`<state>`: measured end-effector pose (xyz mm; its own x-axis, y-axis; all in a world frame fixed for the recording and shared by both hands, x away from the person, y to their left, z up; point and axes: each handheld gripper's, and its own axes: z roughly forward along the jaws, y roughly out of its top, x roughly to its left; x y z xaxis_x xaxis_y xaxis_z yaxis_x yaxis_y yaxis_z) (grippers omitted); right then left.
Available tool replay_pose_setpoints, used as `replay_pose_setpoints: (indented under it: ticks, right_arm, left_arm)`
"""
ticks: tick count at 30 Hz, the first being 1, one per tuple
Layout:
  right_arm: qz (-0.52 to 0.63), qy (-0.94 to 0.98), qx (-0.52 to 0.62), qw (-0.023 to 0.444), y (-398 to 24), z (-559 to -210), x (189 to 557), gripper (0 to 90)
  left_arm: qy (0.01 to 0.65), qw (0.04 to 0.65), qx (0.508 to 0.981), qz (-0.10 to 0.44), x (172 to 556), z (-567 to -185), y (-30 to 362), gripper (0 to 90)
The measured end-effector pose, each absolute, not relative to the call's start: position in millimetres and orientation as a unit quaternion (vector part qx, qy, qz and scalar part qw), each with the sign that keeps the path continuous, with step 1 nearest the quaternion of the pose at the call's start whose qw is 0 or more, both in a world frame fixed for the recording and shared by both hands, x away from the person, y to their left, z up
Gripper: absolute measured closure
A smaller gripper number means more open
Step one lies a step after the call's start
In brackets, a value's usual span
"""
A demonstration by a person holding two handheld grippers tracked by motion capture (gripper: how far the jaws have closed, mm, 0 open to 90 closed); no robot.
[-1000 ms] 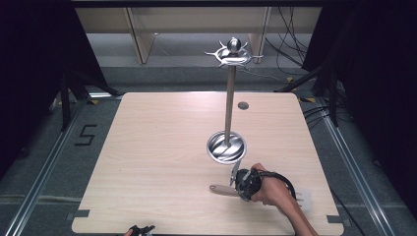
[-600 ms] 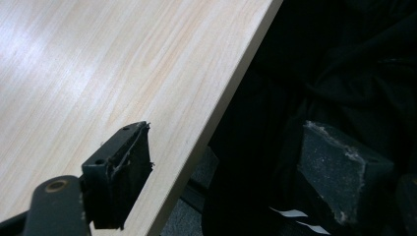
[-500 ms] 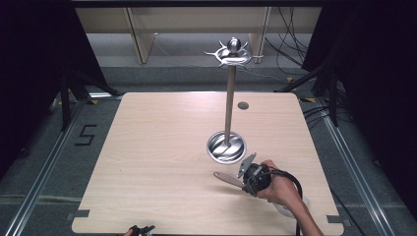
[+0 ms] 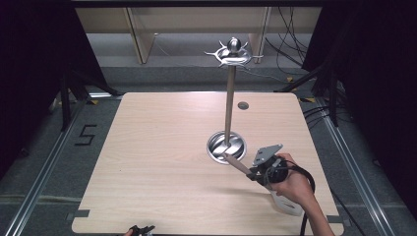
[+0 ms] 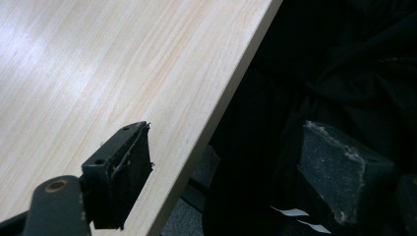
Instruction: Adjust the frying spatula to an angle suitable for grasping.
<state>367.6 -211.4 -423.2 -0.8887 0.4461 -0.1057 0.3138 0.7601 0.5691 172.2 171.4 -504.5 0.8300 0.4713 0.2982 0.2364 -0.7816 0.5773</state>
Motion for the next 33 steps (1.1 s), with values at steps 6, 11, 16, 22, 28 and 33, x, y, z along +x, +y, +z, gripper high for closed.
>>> replay_pose_setpoints:
  ticks: [6, 11, 16, 22, 28, 33]
  right_arm:
    - [0.328, 0.912, 0.205, 0.139, -218.1, -405.9, 362.2, 75.7]
    - [0.355, 0.900, 0.214, 0.137, -220.3, -395.1, 358.5, 75.7]
    - [0.398, 0.883, 0.207, 0.134, -220.0, -388.5, 356.9, 75.7]
    - [0.433, 0.865, 0.216, 0.134, -221.2, -381.9, 355.3, 75.8]
    - [0.466, 0.848, 0.210, 0.137, -221.1, -372.9, 357.5, 75.7]
    - [0.495, 0.830, 0.217, 0.136, -215.0, -367.2, 357.5, 75.7]
  left_arm:
    - [0.193, 0.270, 0.918, 0.219, 171.9, -504.1, 171.9, 19.1]
    - [0.192, 0.270, 0.918, 0.219, 171.9, -503.8, 171.7, 19.1]
    - [0.193, 0.268, 0.918, 0.220, 172.2, -504.2, 171.5, 19.1]
    - [0.192, 0.269, 0.919, 0.215, 172.3, -504.5, 171.8, 19.1]
    - [0.191, 0.268, 0.918, 0.219, 171.9, -504.1, 171.1, 19.1]
    - [0.193, 0.267, 0.918, 0.220, 172.1, -504.3, 171.4, 19.1]
